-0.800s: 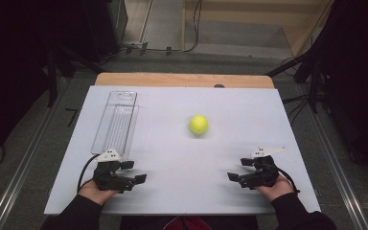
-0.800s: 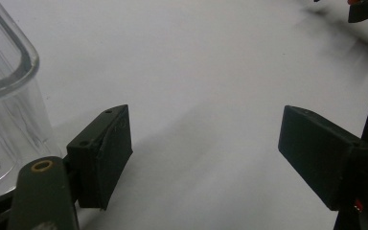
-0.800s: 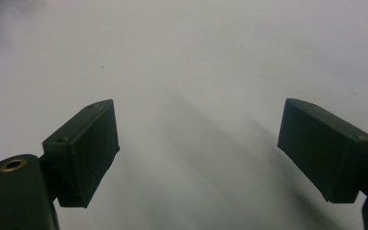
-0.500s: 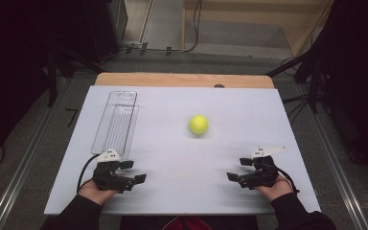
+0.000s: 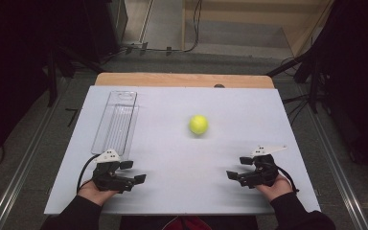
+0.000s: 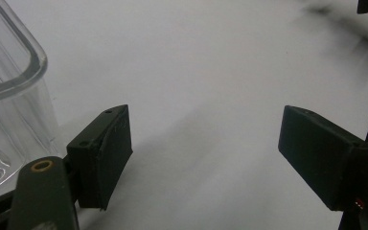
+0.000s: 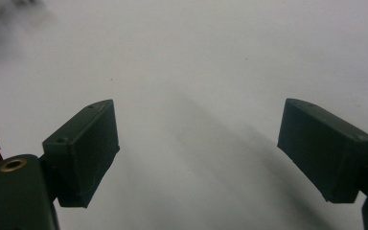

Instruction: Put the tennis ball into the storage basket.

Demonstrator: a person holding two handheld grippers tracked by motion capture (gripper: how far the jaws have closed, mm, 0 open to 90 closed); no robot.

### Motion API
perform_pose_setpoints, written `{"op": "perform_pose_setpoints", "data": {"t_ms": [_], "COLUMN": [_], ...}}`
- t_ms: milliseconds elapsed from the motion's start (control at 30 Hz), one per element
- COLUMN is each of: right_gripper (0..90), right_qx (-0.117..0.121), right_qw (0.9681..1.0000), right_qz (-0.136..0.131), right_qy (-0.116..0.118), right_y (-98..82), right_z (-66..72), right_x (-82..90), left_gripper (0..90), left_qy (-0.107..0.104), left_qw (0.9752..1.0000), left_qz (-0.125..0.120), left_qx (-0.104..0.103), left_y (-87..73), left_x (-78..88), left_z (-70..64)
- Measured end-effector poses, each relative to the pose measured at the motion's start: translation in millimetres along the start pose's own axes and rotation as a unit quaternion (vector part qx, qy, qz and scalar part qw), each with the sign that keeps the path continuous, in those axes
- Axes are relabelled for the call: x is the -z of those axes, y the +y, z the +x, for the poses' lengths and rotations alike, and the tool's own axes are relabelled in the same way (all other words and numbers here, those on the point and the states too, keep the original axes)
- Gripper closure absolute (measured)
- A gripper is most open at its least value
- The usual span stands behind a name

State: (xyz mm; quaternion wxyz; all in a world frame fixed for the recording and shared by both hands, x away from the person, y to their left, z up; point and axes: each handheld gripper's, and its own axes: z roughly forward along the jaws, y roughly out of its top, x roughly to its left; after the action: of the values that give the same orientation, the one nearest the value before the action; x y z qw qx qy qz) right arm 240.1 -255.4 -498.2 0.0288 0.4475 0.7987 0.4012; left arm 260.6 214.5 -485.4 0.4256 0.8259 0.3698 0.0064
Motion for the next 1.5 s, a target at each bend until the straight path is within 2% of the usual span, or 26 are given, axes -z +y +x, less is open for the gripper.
{"op": "perform_pose_setpoints", "data": {"t_ms": [467, 600, 800, 900, 1033, 1133, 1267, 1367, 1500], "right_gripper": [12.1, 12.2, 12.1, 12.2, 12.2, 12.1, 12.1, 12.1, 12.2], "right_qx": [0.003, 0.004, 0.006, 0.007, 0.007, 0.008, 0.007, 0.005, 0.004], "right_qw": [1.0, 0.9999, 0.9999, 0.9998, 0.9998, 0.9997, 0.9998, 0.9998, 0.9998], "right_qz": [0.007, 0.011, 0.012, 0.015, 0.015, 0.018, 0.015, 0.015, 0.014], "right_qy": [0.003, 0.004, 0.005, 0.007, 0.01, 0.012, 0.012, 0.012, 0.012], "right_y": [-0.1, -0.3, -0.5, -0.6, -0.1, 0.0, -0.5, -0.8, -0.9], "right_z": [0.8, 1.2, 2.2, 2.5, 2.3, 2.8, 2.8, 2.4, 2.5], "right_x": [-1.6, -2.6, -3.6, -4.6, -6.1, -6.6, -5.9, -5.0, -4.6], "left_gripper": [19.6, 19.6, 19.6, 19.6, 19.6, 19.7, 19.7, 19.7, 19.7], "left_qy": [-0.001, -0.009, -0.002, -0.006, -0.006, -0.01, -0.014, -0.012, -0.017], "left_qw": [1.0, 0.9998, 1.0, 1.0, 0.9999, 0.9999, 0.9999, 0.9998, 0.9997], "left_qz": [0.004, 0.008, 0.006, 0.0, 0.013, 0.007, 0.003, 0.008, 0.005], "left_qx": [0.007, 0.017, 0.007, 0.001, -0.002, 0.001, -0.006, -0.015, -0.015], "left_y": [1.2, 2.8, 6.4, 7.4, 9.2, 17.1, 27.8, 36.1, 43.9], "left_x": [0.0, -0.7, 0.2, 1.9, 3.1, 8.9, 14.5, 15.0, 14.9], "left_z": [-0.2, -1.4, -4.1, -5.0, -6.7, -12.1, -18.4, -21.0, -22.5]}}
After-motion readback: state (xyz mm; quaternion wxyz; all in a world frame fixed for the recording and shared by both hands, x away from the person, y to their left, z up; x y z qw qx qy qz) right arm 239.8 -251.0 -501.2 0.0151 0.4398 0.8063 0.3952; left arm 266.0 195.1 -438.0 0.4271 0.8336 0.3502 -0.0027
